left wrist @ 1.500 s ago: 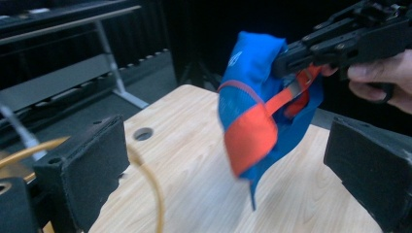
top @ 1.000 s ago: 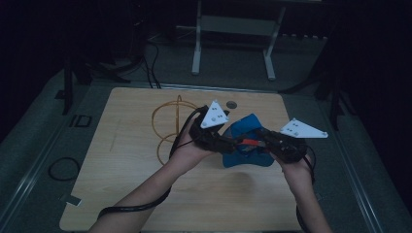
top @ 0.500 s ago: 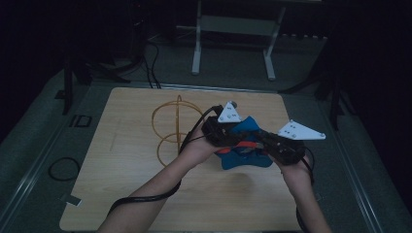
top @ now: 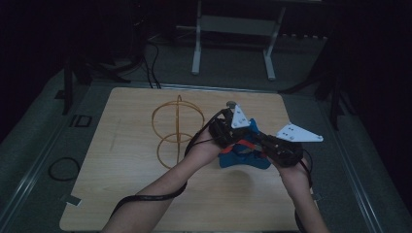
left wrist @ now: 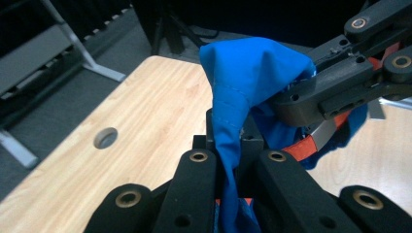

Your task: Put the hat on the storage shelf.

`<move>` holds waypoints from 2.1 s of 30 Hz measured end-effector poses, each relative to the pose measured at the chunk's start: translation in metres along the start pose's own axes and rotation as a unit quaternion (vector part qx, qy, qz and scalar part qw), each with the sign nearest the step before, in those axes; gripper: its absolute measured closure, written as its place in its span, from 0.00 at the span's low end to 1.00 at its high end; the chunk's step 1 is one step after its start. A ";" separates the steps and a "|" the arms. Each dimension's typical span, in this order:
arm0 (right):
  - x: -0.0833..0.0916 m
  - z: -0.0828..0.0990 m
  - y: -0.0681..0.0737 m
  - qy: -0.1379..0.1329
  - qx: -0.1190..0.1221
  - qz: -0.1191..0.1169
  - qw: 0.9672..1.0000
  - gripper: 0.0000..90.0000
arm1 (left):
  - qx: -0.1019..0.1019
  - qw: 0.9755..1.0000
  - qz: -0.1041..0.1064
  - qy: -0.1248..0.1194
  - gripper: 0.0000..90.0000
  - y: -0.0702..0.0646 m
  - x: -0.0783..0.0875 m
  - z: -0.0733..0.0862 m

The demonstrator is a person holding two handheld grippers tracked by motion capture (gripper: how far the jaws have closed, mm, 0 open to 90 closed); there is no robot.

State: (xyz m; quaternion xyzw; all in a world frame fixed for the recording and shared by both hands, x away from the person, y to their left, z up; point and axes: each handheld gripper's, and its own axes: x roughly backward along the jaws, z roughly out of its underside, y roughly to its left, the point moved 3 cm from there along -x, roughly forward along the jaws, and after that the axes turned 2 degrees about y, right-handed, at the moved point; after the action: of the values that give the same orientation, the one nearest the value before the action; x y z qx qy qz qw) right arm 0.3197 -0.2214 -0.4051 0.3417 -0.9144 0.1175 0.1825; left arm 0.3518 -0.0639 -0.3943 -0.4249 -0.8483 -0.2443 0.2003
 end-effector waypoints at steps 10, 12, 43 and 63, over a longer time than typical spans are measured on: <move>0.025 -0.002 0.005 -0.032 -0.011 -0.021 0.999 0.84 | -0.047 0.997 -0.044 -0.047 0.99 -0.007 0.017 -0.009; 0.029 -0.002 0.006 -0.036 -0.009 -0.025 0.999 0.83 | -0.055 0.996 -0.051 -0.050 0.99 -0.008 0.019 -0.009; 0.069 -0.007 0.021 -0.072 0.032 -0.103 0.991 0.63 | -0.086 0.925 0.139 -0.343 0.99 0.037 0.084 0.030; 0.055 -0.013 0.066 -0.082 0.076 -0.154 0.982 0.78 | -0.100 0.888 0.255 -0.369 0.99 0.020 0.084 0.024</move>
State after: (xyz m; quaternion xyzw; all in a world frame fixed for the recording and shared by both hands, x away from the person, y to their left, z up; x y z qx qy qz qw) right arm 0.2406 -0.1999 -0.3768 0.4999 -0.8510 0.1291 0.0965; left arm 0.3178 0.0127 -0.3633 -0.7037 -0.6948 -0.0938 -0.1152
